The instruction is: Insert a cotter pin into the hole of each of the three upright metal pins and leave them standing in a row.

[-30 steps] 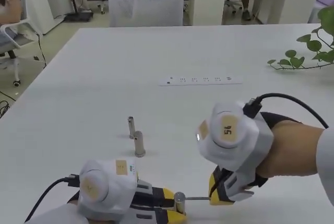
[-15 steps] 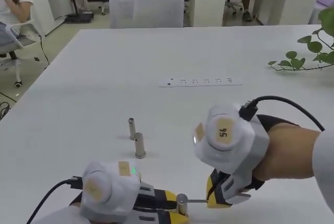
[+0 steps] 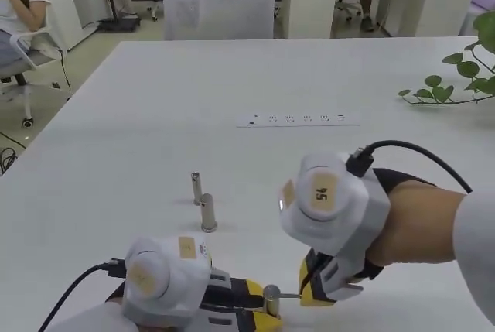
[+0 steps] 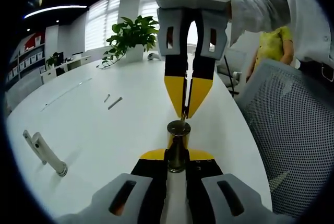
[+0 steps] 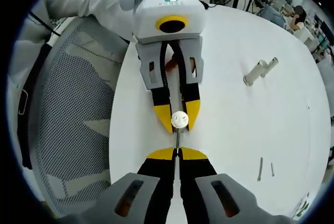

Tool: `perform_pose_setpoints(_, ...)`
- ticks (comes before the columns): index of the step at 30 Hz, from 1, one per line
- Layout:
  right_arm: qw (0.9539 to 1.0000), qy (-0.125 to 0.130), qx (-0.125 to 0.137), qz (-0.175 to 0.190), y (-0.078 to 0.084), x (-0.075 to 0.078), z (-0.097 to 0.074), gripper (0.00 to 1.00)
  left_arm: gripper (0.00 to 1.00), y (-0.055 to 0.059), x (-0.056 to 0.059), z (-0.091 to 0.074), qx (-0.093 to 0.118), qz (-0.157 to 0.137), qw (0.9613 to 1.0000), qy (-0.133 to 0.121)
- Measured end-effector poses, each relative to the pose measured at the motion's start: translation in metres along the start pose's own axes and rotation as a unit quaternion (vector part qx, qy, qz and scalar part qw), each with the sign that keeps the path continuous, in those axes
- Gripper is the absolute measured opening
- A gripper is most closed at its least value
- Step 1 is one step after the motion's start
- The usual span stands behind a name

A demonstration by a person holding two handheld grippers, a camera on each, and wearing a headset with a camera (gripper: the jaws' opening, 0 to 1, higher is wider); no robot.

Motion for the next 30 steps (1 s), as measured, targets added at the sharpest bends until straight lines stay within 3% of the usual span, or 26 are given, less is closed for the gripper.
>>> perform_pose_setpoints(30, 0.9999, -0.002, 0.002, -0.011, -0.017, 0.005, 0.005, 0.03, 0.10, -0.001, 0.002, 0.003, 0.004, -0.002, 1.0000, 0.004)
Point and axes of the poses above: the centre of the closed fingertips' face, and the gripper's own axes: z roughly forward along the fingers, x roughly to its right, y roughly out of its underside, the point moved 5 cm from there along -z, roughly backward along the fingers, and after that the axes turned 13 degrees about -z, right-handed, at the moved point
